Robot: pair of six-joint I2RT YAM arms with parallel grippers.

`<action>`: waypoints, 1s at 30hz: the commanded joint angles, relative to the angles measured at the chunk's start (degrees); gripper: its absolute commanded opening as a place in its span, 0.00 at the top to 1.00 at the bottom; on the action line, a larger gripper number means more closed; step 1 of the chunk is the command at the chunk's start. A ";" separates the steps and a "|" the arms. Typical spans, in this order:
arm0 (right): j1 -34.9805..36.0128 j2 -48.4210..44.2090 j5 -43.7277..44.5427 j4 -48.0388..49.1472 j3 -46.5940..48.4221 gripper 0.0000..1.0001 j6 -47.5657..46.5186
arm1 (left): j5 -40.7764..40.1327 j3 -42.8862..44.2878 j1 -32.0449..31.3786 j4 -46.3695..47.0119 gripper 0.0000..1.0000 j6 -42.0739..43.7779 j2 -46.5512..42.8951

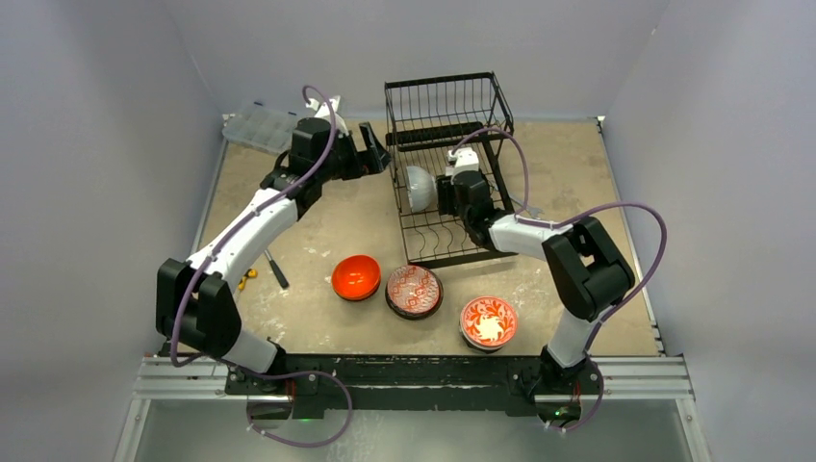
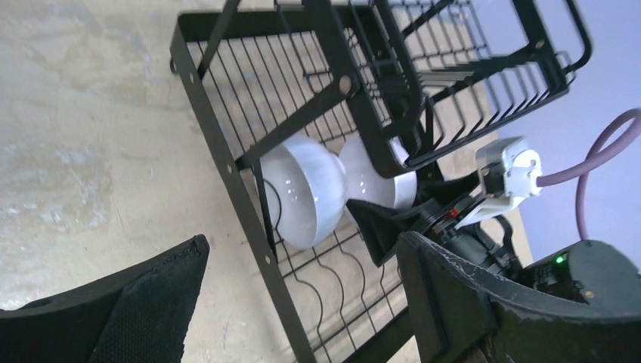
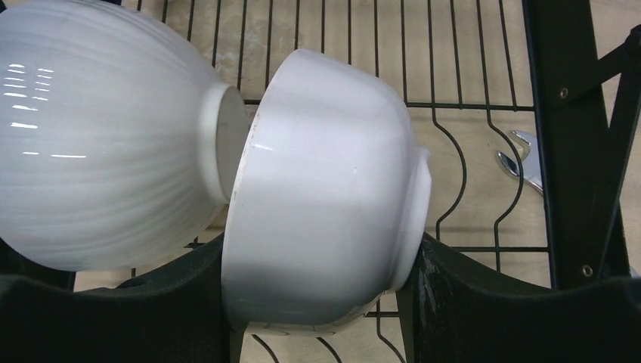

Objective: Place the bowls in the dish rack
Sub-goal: Place the bowl in the dish rack.

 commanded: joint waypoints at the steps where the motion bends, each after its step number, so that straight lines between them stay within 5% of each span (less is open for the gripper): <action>1: -0.01 0.35 3.93 3.82 0.59 1.00 -1.34 | -4.43 0.38 0.25 3.99 0.07 -0.37 -3.26; 26: 0.15 5.47 -1.95 5.27 2.70 1.00 -4.82 | -2.31 -5.70 0.25 5.76 0.07 2.16 -2.75; 30: 0.23 5.99 -2.37 4.44 3.52 0.85 -5.00 | -2.22 -5.70 0.22 5.70 0.07 2.26 -2.74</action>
